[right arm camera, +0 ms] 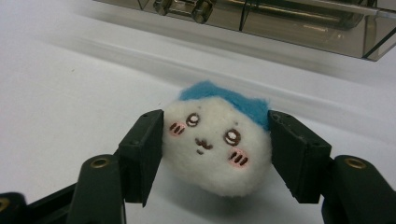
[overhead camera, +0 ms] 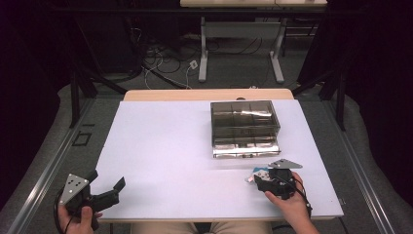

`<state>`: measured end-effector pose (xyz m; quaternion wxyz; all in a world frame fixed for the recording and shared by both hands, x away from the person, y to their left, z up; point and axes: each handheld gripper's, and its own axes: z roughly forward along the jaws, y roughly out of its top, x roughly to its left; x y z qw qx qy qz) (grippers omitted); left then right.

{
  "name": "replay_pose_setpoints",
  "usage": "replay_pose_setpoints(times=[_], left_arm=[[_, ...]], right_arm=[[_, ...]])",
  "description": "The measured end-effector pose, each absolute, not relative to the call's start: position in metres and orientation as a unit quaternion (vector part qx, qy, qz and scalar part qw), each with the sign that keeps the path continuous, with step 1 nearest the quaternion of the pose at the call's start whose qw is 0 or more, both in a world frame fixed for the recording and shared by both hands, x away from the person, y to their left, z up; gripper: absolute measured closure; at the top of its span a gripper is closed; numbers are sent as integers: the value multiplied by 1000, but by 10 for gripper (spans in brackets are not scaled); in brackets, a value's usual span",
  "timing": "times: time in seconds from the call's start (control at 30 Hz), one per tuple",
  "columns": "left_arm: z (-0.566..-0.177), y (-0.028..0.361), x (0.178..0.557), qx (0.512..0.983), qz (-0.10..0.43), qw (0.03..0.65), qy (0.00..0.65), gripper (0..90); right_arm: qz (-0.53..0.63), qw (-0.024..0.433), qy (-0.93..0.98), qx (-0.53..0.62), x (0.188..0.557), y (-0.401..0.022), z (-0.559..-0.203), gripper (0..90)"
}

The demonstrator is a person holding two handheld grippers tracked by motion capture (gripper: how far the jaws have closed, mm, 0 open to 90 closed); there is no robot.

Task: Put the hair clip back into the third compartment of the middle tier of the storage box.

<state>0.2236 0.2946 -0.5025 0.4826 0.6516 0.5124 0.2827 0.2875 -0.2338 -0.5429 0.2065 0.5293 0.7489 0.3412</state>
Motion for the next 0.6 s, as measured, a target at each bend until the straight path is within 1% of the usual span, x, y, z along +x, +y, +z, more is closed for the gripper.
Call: replay_pose_setpoints(times=[0.6], left_arm=[[-503, 294, 224, 653, 282, 481, 512, 22]], right_arm=[[349, 213, 744, 528, 286, -235, -540, 382]])
